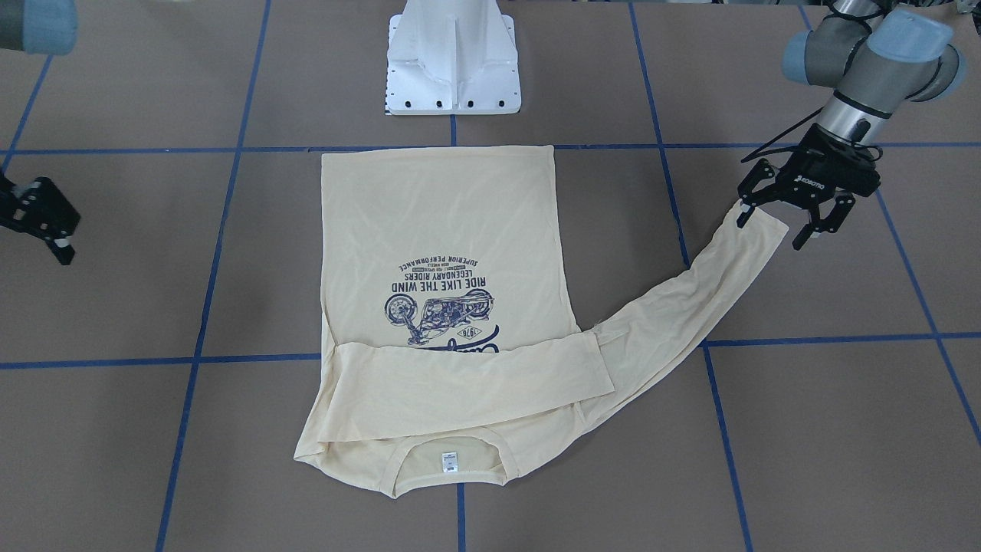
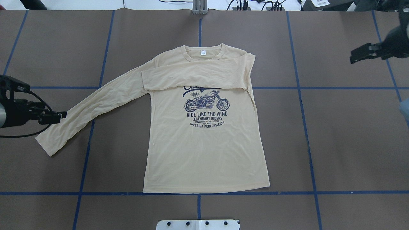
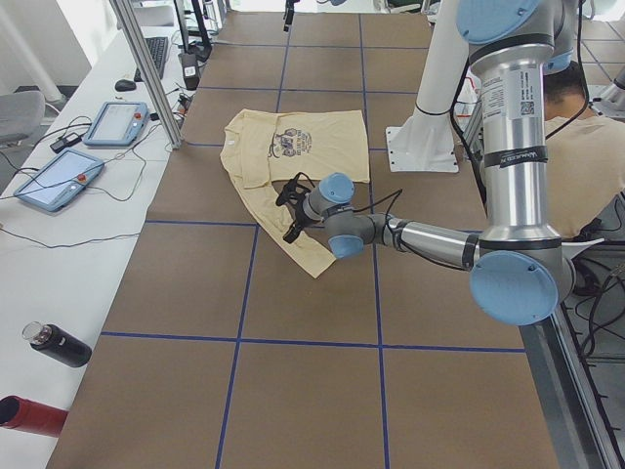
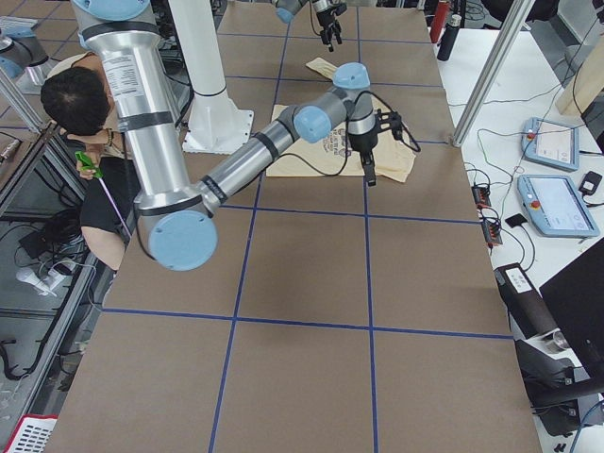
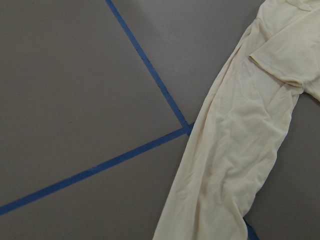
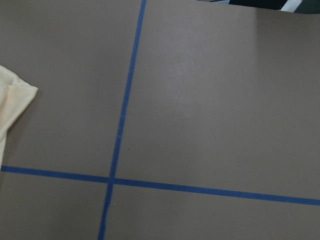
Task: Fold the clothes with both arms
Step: 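Release the sleeve and withdraw the right gripper while the left gripper reaches the other cuff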
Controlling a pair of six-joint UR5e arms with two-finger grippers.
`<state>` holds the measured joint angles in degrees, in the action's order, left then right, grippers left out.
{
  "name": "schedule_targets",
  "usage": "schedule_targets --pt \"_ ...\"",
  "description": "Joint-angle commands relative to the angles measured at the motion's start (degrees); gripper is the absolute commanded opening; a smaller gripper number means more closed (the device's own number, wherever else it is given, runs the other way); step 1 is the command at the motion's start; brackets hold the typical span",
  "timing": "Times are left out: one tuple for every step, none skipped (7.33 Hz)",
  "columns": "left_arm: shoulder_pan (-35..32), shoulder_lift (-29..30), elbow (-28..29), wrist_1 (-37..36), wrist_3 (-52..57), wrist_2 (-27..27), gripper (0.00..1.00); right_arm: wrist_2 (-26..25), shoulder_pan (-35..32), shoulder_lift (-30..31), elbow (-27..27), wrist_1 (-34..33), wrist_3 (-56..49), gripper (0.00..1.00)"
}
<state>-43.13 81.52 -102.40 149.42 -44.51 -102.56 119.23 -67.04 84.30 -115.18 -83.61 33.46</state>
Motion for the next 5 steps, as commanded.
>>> schedule_targets --pt "6.6 -3.4 -0.1 0.1 -2.7 7.1 1.0 6.4 -5.9 7.6 0.7 6.7 -5.4 1.0" --pt "8.3 -4.8 -0.1 0.1 -2.6 7.1 1.0 6.5 -5.9 7.6 0.8 6.7 -5.4 1.0" --pt "10.3 -5.4 -0.1 0.1 -2.6 7.2 1.0 6.5 -5.9 7.6 0.8 6.7 -5.4 1.0" --pt "11.7 -5.7 0.0 0.1 -2.7 7.4 1.0 6.4 -5.9 7.6 0.9 6.7 -5.4 1.0" --pt "12.7 -6.8 0.0 0.2 -2.6 7.6 1.0 6.5 -5.9 7.6 0.8 6.7 -5.4 1.0"
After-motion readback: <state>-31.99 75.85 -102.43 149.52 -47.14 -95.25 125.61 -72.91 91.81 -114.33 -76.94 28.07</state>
